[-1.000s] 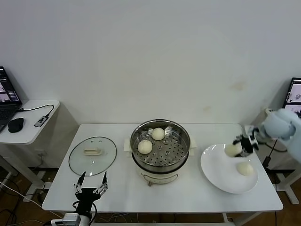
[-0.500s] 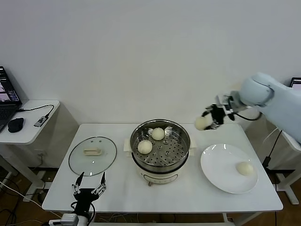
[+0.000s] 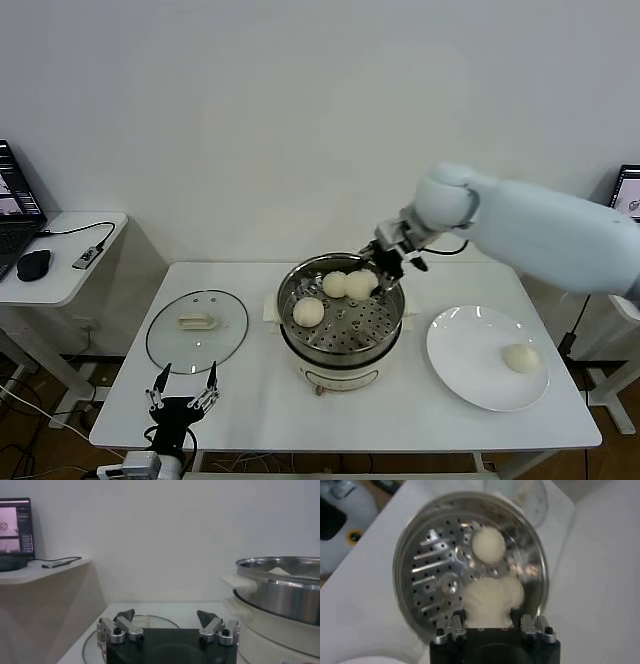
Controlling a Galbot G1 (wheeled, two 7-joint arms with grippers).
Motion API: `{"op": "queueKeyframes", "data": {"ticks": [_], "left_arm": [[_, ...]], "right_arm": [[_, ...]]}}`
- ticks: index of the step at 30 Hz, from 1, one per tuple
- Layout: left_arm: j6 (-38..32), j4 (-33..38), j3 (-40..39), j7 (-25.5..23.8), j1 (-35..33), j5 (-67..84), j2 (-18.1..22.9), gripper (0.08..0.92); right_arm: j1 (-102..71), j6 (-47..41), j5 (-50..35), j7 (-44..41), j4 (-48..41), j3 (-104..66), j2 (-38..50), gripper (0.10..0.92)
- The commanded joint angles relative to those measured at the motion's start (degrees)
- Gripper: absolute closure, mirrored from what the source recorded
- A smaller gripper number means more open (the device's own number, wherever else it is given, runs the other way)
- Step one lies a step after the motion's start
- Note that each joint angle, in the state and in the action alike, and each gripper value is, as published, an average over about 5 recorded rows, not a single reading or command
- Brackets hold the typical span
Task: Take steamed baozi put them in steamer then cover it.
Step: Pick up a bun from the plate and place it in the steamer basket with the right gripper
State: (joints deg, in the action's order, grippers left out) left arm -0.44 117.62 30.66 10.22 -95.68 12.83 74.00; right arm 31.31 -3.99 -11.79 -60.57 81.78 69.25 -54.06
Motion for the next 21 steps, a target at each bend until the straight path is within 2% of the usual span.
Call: {"op": "queueKeyframes", "data": {"ticks": [1,7,21], "left_arm": [[0.00,0.00,0.19,0.04,-0.09,0.04,0.08,0.177],[-1.01,-0.02,0.52,0.05,-0.42,0.13,0.26,0.177],[-1.35,-0.14,0.65,0.16,-0.81,0.05,0.53,0.177]], "right_arm": [[-2.19,10.32,7.48,-0.39,-2.16,4.21,-8.94,0.457],[-3.44,13.84,12.53,-0.18,-3.31,4.51,-10.76,0.457],[-2.99,21.38,14.90,-2.11,-2.05,5.67,-9.93,0.457]]}}
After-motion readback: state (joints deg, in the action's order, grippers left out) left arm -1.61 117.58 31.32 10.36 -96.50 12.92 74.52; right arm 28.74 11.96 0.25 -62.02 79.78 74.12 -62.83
